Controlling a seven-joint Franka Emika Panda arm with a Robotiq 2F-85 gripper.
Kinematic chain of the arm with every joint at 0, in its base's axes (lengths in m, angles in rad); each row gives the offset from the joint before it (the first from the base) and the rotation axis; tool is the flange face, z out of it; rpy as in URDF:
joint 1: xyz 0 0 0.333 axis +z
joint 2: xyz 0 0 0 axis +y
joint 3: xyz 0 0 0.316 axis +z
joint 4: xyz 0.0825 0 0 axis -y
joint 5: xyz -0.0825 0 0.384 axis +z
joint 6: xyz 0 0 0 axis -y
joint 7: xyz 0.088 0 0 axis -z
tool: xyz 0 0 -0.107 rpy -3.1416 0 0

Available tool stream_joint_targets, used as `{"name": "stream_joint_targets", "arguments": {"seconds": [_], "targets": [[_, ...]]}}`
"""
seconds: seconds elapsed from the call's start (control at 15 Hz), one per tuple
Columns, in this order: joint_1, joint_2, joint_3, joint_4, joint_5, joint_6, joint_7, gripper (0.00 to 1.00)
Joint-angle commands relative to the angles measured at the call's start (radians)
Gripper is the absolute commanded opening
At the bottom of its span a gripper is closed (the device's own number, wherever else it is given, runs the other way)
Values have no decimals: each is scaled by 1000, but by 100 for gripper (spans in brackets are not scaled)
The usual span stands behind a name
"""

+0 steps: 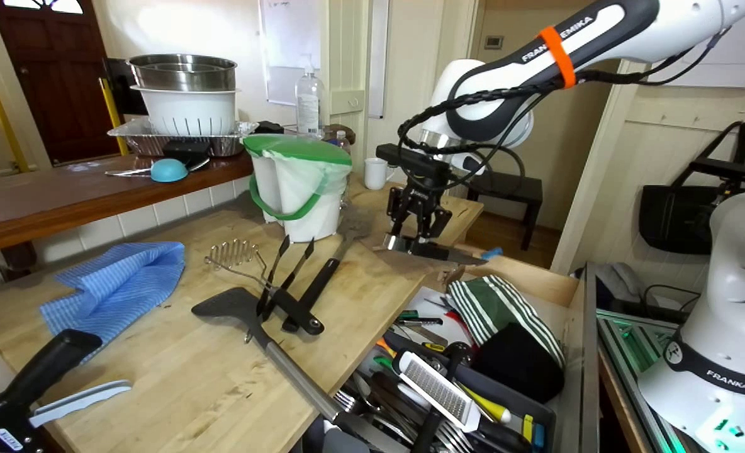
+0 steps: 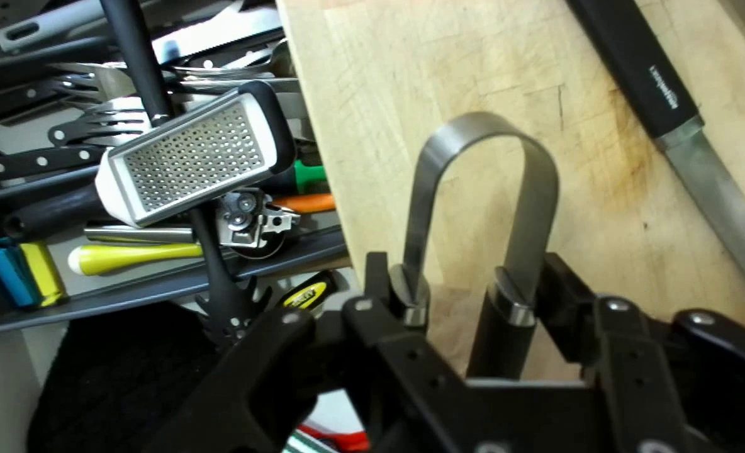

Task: Put an object on the counter in the drawer

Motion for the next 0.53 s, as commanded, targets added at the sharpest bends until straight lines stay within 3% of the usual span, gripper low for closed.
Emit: {"name": "stream_joint_targets", "arguments": {"seconds": [0.0, 0.47], "targets": [[5, -143, 36, -116, -76, -11, 157, 34], [30, -91, 76, -87, -90, -185, -59, 34]]}}
